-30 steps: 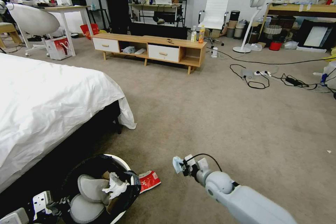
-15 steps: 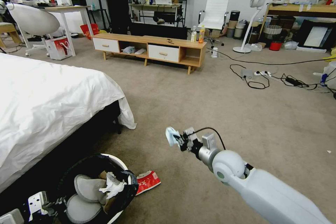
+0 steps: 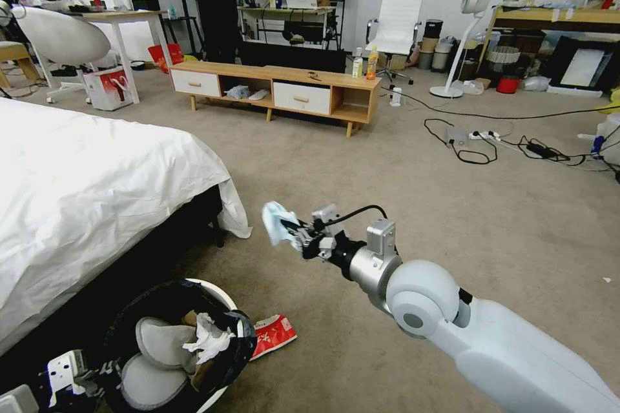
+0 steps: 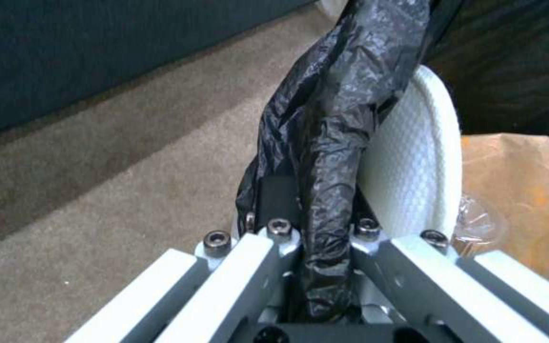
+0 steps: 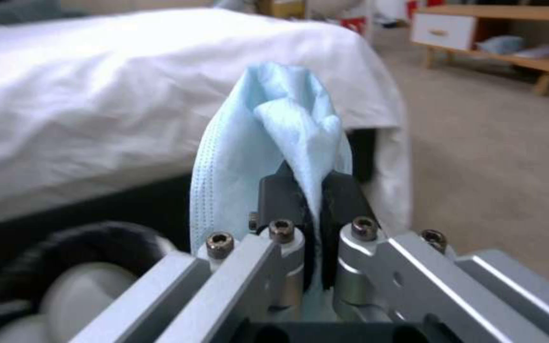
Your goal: Pick up the trash bin and place the garbage on the floor into it.
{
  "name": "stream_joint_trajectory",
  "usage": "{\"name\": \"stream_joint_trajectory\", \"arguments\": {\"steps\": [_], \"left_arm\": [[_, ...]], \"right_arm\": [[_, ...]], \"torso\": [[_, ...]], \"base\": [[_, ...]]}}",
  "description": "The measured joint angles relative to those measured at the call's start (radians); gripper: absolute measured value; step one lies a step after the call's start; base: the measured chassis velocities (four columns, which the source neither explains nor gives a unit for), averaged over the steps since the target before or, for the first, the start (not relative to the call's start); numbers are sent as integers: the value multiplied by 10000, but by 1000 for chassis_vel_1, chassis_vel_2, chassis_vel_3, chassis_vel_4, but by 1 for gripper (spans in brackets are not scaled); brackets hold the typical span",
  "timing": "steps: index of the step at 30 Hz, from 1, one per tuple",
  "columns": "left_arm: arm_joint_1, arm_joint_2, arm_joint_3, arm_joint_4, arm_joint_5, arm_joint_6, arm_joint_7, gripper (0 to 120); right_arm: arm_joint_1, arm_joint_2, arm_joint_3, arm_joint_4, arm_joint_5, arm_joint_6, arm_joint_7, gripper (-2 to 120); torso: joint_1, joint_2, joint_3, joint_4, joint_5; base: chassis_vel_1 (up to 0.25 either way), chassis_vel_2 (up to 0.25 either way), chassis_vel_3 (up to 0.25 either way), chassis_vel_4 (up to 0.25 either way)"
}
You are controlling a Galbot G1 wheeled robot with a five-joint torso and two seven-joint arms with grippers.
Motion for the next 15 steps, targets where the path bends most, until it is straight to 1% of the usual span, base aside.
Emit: {"name": "stream_joint_trajectory", "arguments": {"steps": [9, 12, 14, 15], "left_arm": [[-126, 79, -222, -64, -319, 0, -175, 1], [-180, 159, -313, -68, -468, 0, -276, 1], [-251, 254, -395, -68, -612, 0, -353, 1], [-251, 254, -395, -68, -612, 0, -353, 1]], "right_arm": [[617, 359, -633, 267, 558, 74, 87, 1], [923, 558, -978, 302, 782, 74, 126, 1], [1244, 856, -1386, 302, 1050, 61, 243, 1], [1244, 856, -1386, 302, 1050, 61, 243, 1]], "torso": [[0, 0, 0, -1, 0], [0, 1, 1, 0, 0], [0, 0, 1, 1, 0], [0, 0, 1, 1, 0]], "base": [[0, 0, 0, 0], [0, 0, 0, 0], [0, 0, 0, 0], [0, 0, 0, 0]]}}
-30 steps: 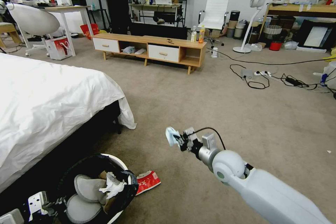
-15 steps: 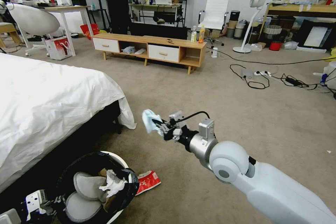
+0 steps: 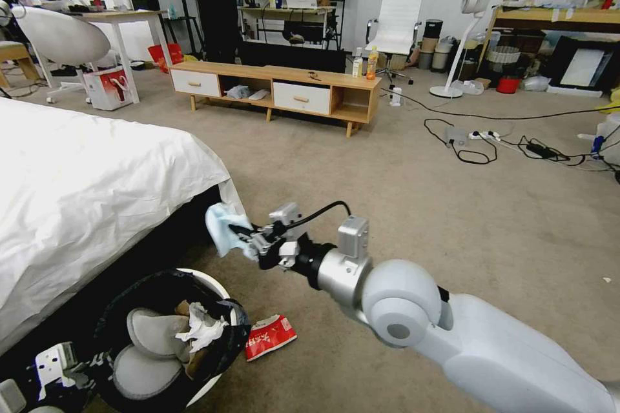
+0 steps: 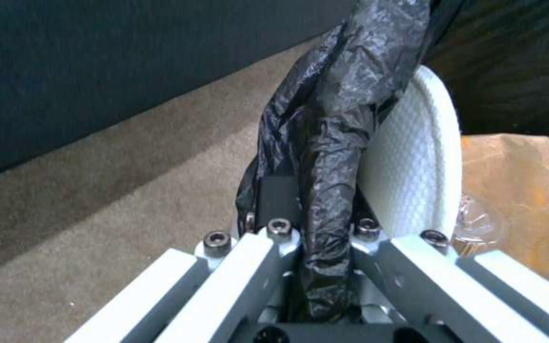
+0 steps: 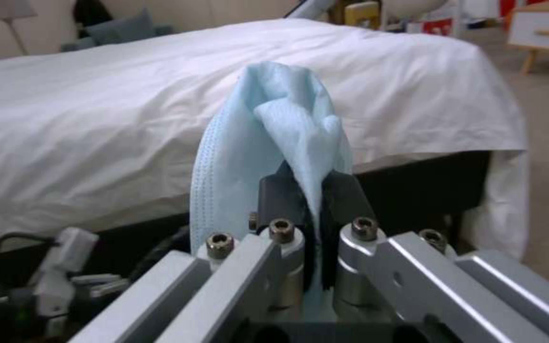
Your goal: Pick up the trash bin and place the garbage on the floor into it.
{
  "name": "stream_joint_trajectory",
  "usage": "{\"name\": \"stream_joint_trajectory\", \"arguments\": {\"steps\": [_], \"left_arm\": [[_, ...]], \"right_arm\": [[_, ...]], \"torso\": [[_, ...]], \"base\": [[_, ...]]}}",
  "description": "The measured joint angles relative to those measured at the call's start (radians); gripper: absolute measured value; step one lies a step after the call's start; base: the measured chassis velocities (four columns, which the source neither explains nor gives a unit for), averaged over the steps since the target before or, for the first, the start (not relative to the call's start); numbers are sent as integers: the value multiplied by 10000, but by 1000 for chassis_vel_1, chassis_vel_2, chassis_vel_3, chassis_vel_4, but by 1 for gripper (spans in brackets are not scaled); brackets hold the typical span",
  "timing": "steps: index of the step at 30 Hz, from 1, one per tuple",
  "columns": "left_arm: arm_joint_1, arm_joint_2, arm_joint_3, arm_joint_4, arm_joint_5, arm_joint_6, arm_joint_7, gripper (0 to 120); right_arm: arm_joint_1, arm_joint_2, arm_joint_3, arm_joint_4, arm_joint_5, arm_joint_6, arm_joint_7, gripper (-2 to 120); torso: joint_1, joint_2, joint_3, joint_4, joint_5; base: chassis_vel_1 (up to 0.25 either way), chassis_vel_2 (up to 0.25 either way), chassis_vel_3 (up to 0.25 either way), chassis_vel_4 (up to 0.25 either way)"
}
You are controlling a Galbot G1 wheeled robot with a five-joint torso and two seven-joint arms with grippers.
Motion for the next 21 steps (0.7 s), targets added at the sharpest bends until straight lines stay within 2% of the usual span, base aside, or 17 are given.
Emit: {"name": "stream_joint_trajectory", "arguments": {"steps": [6, 8, 9, 14, 21], "left_arm": [[-95, 113, -93, 29, -143, 1, -48, 1], [-137, 159, -136, 42, -228, 0, -55, 1], [-137, 159, -136, 42, -228, 0, -55, 1], [-178, 184, -174, 42, -309, 0, -62, 1], [-235, 152, -143, 44, -310, 0, -62, 1]], "right_arm": [[418, 452, -690, -150, 186, -62, 213, 1], [665, 916, -1176, -242, 393, -248, 537, 1], [665, 916, -1176, -242, 393, -248, 537, 1], [1005, 1870, -1715, -480, 880, -755, 1083, 1], [1355, 2518, -2196, -633, 1412, -1362, 1654, 1]], "torso": [[0, 0, 0, -1, 0], [0, 0, 0, -1, 0], [0, 0, 0, -1, 0], [0, 0, 0, 0, 0], [0, 0, 0, -1, 0]], "base": [[0, 0, 0, 0], [0, 0, 0, 0], [0, 0, 0, 0], [0, 0, 0, 0], [0, 0, 0, 0]]}}
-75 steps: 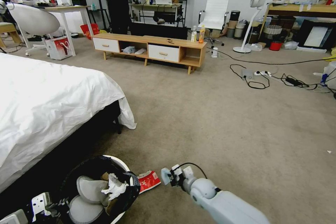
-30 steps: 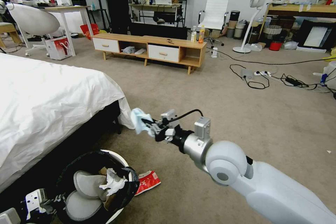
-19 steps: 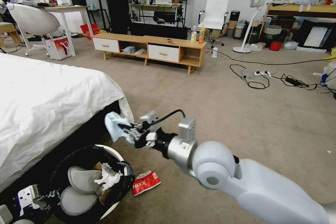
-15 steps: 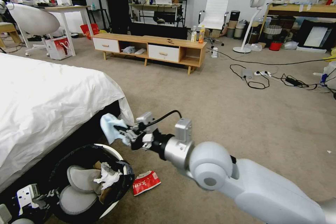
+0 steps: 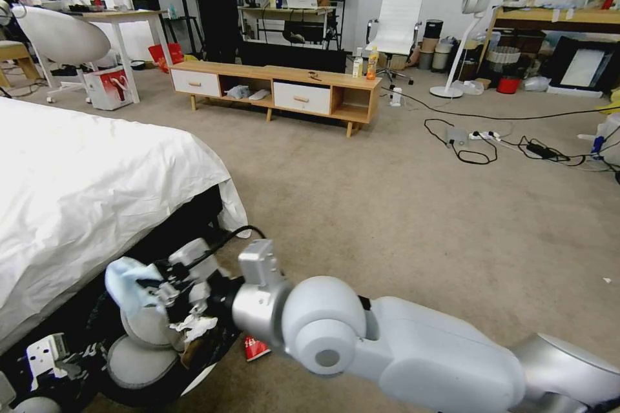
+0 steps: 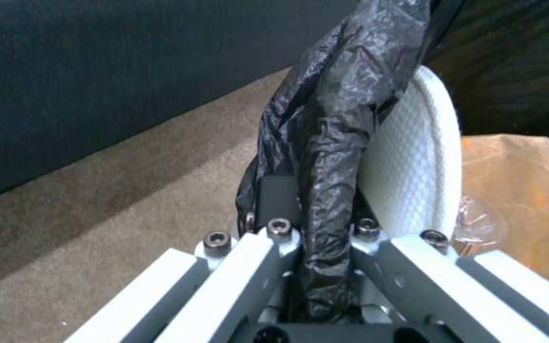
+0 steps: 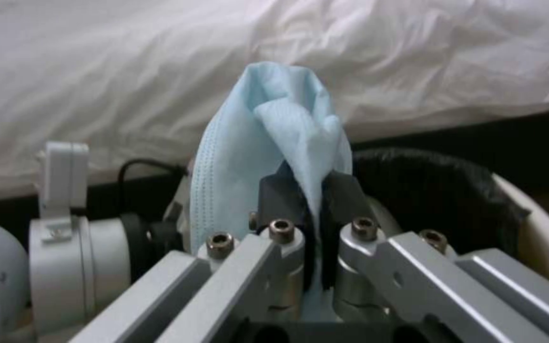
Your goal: Pick up the trash bin and place the garbage on the floor into it.
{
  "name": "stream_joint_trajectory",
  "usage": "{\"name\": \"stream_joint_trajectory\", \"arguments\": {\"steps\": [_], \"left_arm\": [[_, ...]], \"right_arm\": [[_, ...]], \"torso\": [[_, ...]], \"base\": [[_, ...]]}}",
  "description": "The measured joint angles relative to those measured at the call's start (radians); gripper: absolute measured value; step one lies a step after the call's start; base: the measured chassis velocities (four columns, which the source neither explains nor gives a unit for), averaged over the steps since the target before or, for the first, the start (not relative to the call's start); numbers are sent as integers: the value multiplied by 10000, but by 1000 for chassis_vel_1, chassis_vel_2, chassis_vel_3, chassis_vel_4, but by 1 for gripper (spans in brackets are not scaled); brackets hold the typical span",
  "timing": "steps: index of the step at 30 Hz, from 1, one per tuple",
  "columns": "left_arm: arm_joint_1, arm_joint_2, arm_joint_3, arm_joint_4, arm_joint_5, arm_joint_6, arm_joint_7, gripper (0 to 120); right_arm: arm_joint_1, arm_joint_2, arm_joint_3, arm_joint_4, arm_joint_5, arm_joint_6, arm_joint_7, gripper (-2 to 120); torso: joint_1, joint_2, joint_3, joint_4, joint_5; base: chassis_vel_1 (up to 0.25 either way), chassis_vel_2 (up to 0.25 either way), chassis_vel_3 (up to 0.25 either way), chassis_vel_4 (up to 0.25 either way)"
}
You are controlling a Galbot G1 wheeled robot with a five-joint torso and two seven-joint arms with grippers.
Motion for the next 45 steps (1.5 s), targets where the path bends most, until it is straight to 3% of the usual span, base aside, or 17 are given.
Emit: {"name": "stream_joint_trajectory", "arguments": {"steps": [20, 45], "left_arm": [[111, -44, 66, -169, 32, 0, 38, 1], [199, -150, 207, -226, 86, 1, 99, 1]], "right_arm": [[-246, 86, -535, -613, 38, -1197, 960, 1], [-820, 193, -778, -2040, -504, -1308, 934, 1]], "torso": [[0, 0, 0, 0, 2], [0, 0, 0, 0, 1]], "base": [[0, 0, 0, 0], [0, 0, 0, 0]]}}
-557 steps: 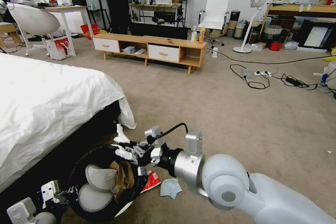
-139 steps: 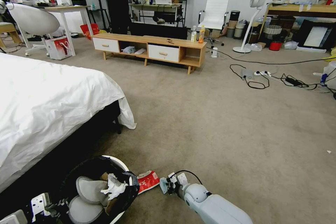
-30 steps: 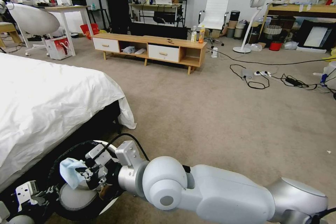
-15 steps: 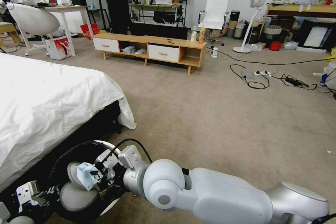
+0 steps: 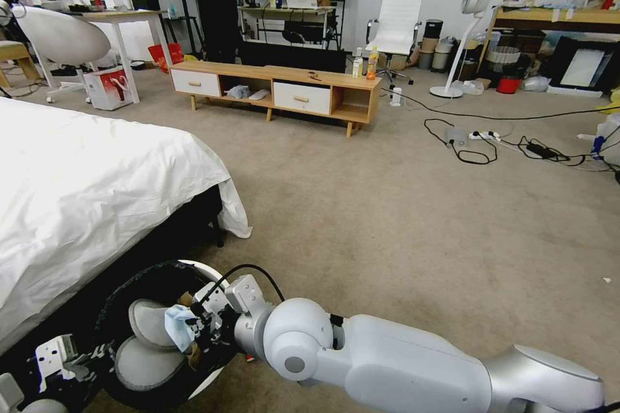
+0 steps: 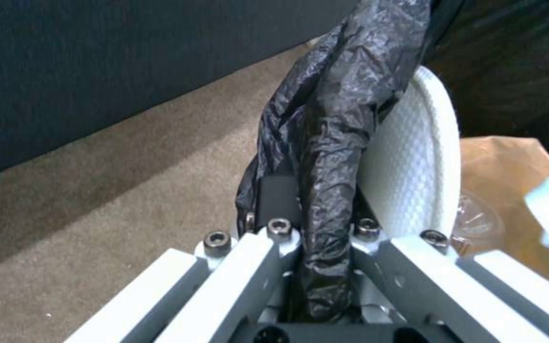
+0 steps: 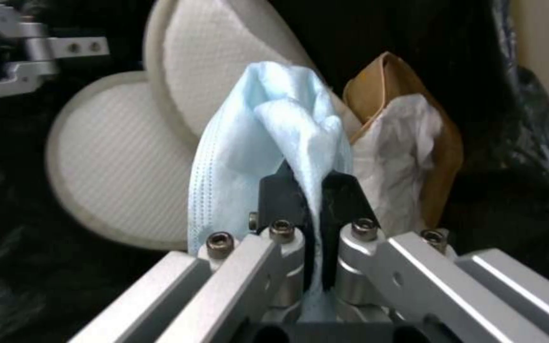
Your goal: Pick up the trash bin and place the garbage on the floor into it.
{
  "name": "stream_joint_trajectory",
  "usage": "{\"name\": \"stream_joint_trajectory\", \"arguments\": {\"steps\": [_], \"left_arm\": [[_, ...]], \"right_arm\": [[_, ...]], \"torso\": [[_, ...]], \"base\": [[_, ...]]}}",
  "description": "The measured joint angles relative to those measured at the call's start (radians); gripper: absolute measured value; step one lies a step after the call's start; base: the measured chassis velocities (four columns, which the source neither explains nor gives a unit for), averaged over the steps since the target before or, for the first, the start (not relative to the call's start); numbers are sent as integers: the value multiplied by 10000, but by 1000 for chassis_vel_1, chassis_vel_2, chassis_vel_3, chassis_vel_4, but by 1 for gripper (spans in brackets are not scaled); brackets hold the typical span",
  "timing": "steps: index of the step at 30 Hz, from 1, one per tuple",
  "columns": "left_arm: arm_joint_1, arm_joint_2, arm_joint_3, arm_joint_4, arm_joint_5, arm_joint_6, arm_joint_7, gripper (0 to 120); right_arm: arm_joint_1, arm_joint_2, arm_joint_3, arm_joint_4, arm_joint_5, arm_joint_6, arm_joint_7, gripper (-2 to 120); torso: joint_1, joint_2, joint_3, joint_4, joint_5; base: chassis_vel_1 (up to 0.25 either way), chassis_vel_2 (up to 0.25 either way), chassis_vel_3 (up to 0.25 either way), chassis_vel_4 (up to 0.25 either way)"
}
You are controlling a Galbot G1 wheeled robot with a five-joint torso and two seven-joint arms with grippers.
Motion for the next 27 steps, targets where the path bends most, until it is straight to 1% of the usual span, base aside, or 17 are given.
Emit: {"name": "stream_joint_trajectory", "arguments": {"steps": [5, 13, 17, 18, 19, 21, 22, 25, 26, 27], "left_arm": [[2, -4, 2, 0, 1, 0, 2, 1], [-39, -5, 39, 129, 30, 0, 56, 1], [-85, 1, 49, 207, 40, 0, 68, 1], [-106, 1, 60, 232, 48, 0, 70, 1], [-106, 1, 60, 232, 48, 0, 70, 1], [-141, 0, 85, 269, 71, 0, 78, 1], [-141, 0, 85, 269, 71, 0, 78, 1], [-150, 1, 87, 290, 95, 0, 84, 1], [-150, 1, 87, 290, 95, 0, 84, 1], [-150, 6, 83, 292, 96, 0, 85, 1]], "right_arm": [[-26, 46, -40, -120, -61, 12, -13, 1], [-94, 227, -64, -819, -300, 59, -133, 1], [-93, 227, -64, -862, -331, 75, -168, 1], [-87, 212, -60, -839, -331, 91, -170, 4], [-87, 212, -60, -839, -331, 91, -170, 4], [-68, 186, 20, -676, -292, 97, -167, 14], [-68, 186, 20, -676, -292, 97, -167, 14], [-9, 158, 114, -475, -204, 95, -123, 27], [-9, 158, 114, -475, -204, 95, -123, 27], [30, 147, 155, -364, -118, 78, -60, 33]], "torso": [[0, 0, 0, 0, -1], [0, 0, 0, 0, 0], [0, 0, 0, 1, 0], [0, 0, 0, 0, 0], [0, 0, 0, 0, 0], [0, 0, 0, 0, 0], [0, 0, 0, 0, 0], [0, 0, 0, 1, 0], [0, 0, 0, 1, 0], [0, 0, 0, 1, 0]], "base": [[0, 0, 0, 0], [0, 0, 0, 0], [0, 0, 0, 0], [0, 0, 0, 0], [0, 0, 0, 0], [0, 0, 0, 0], [0, 0, 0, 0], [0, 0, 0, 0], [0, 0, 0, 0], [0, 0, 0, 0]]}}
